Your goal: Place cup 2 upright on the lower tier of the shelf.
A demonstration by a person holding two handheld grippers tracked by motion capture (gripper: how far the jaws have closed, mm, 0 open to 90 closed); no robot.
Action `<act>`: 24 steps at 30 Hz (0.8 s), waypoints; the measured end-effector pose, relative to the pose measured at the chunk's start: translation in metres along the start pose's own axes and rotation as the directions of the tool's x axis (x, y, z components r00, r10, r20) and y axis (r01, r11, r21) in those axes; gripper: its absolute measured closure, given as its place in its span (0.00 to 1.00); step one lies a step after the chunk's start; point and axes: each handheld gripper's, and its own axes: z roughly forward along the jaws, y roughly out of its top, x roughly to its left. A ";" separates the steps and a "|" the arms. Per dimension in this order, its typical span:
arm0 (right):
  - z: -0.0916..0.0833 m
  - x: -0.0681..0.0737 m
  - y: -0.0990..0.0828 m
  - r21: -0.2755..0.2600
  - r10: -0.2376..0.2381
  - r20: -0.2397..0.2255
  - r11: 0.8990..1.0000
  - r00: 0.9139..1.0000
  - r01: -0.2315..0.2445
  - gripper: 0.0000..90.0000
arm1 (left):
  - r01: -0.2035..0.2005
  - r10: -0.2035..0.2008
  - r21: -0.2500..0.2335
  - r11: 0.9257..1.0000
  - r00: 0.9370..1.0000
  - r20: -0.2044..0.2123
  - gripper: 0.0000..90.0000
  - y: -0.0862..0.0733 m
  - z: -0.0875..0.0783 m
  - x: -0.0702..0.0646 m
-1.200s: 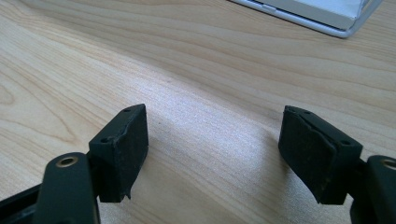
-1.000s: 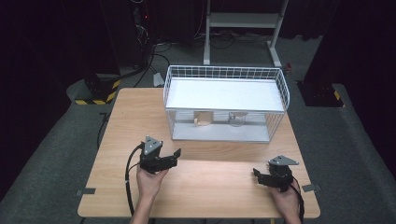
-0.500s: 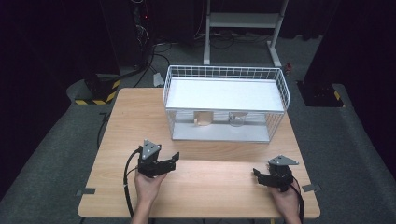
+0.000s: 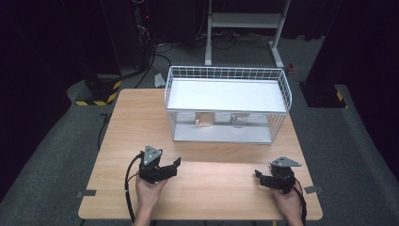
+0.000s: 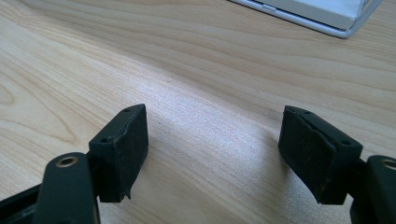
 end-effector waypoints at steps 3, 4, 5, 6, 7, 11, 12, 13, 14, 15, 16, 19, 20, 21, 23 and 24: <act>0.000 0.000 0.000 0.000 0.000 0.000 1.000 1.000 0.000 0.27 | 0.003 -0.003 0.002 1.000 1.000 -0.002 0.22 -0.002 0.000 0.000; 0.000 0.000 0.000 -0.001 -0.003 0.000 1.000 1.000 0.003 0.27 | 0.004 -0.004 0.004 1.000 1.000 -0.003 0.22 -0.003 0.000 0.000; 0.000 0.000 0.000 -0.001 -0.003 0.000 1.000 1.000 0.003 0.27 | 0.004 -0.004 0.004 1.000 1.000 -0.004 0.22 -0.004 0.000 0.000; 0.000 0.000 0.000 -0.001 -0.003 0.000 1.000 1.000 0.003 0.27 | 0.003 -0.003 0.007 1.000 1.000 -0.007 0.22 -0.004 0.000 0.000; 0.000 0.000 0.000 -0.001 -0.003 0.000 1.000 1.000 0.003 0.27 | 0.005 -0.005 0.009 1.000 1.000 -0.008 0.22 -0.005 0.000 -0.001; 0.000 0.000 0.000 -0.001 -0.003 0.000 1.000 1.000 0.003 0.27 | 0.007 -0.007 0.017 1.000 1.000 -0.007 0.22 -0.009 0.001 0.000; 0.000 0.000 0.000 -0.001 -0.003 0.000 1.000 1.000 0.003 0.27 | 0.010 -0.010 0.018 1.000 1.000 -0.007 0.22 -0.010 0.001 0.000; 0.000 0.000 0.000 0.000 0.000 0.000 1.000 1.000 0.000 0.27 | 0.013 -0.013 0.017 1.000 1.000 -0.006 0.22 -0.010 0.002 0.000; 0.000 0.000 0.000 0.000 0.000 0.000 1.000 1.000 0.000 0.27 | 0.018 -0.018 0.019 1.000 1.000 -0.004 0.22 -0.011 0.002 0.000; 0.000 0.000 0.000 0.000 0.000 0.000 1.000 1.000 0.000 0.27 | 0.018 -0.018 0.020 1.000 1.000 -0.005 0.22 -0.012 0.002 0.000; 0.000 0.000 0.000 0.000 0.000 0.000 1.000 1.000 0.000 0.27 | 0.012 -0.012 0.025 1.000 1.000 -0.007 0.22 -0.013 0.003 0.000; 0.000 0.000 0.000 0.000 0.000 0.000 1.000 1.000 0.000 0.27 | 0.014 -0.014 0.033 0.999 1.000 -0.010 0.22 -0.015 0.005 0.000; 0.000 0.000 0.000 0.000 0.000 0.000 1.000 1.000 0.000 0.27 | 0.012 -0.012 0.035 0.999 1.000 -0.010 0.22 -0.016 0.005 0.000; 0.000 0.000 0.000 0.000 0.000 0.000 1.000 1.000 0.000 0.27 | 0.015 -0.014 0.035 0.999 1.000 -0.010 0.22 -0.016 0.005 0.000; 0.000 0.000 0.000 0.000 0.000 0.000 1.000 1.000 0.000 0.27 | 0.016 -0.015 0.039 0.999 1.000 -0.011 0.22 -0.017 0.006 0.000; 0.000 0.000 0.000 0.000 0.000 0.000 1.000 1.000 0.000 0.27 | 0.012 -0.011 0.040 0.999 1.000 -0.015 0.22 -0.018 0.007 0.000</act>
